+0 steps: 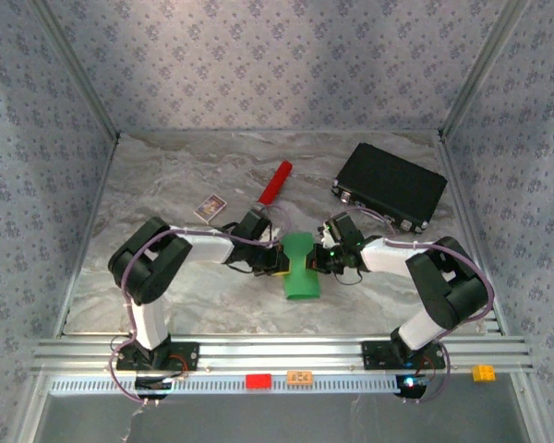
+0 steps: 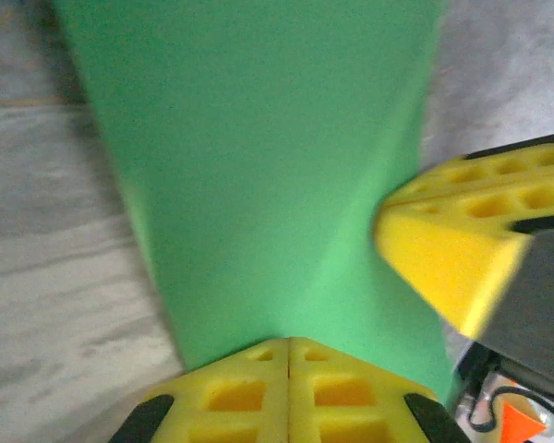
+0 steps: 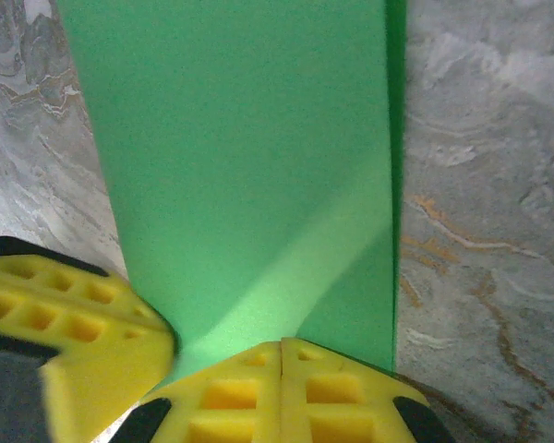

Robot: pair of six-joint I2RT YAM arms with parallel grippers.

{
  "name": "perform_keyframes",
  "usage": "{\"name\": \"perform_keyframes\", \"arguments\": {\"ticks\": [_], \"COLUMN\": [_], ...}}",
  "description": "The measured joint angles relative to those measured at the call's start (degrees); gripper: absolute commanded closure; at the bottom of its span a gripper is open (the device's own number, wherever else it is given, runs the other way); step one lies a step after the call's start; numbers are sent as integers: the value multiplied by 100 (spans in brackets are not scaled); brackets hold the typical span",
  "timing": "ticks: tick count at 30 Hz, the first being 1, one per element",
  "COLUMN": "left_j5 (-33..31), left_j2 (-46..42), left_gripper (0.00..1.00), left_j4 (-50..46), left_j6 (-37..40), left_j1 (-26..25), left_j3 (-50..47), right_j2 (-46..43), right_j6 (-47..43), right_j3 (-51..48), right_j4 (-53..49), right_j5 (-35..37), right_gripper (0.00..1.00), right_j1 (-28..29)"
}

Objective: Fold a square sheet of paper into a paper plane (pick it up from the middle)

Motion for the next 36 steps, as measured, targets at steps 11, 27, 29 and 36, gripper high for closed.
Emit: {"name": "perform_keyframes", "arguments": {"ticks": [11, 27, 29, 36], "left_j5": [-188, 289, 271, 286], "left_j2": [-140, -321, -254, -170], "left_gripper": [94, 92, 93, 94], "left_j4": [-96, 238, 195, 341], "left_j6": [219, -415, -374, -61], "left_j1": [-13, -181, -184, -144], "left_j3": [-31, -79, -144, -444], "right_j2": [-26, -46, -46, -52], "right_j6": [87, 144, 153, 195], "right_j3": [-26, -57, -63, -83], "right_j4": [37, 79, 83, 120], "right_j5": [44, 90, 92, 92], "right_gripper": [100, 100, 100, 100], "right_j1": [39, 66, 66, 66]}}
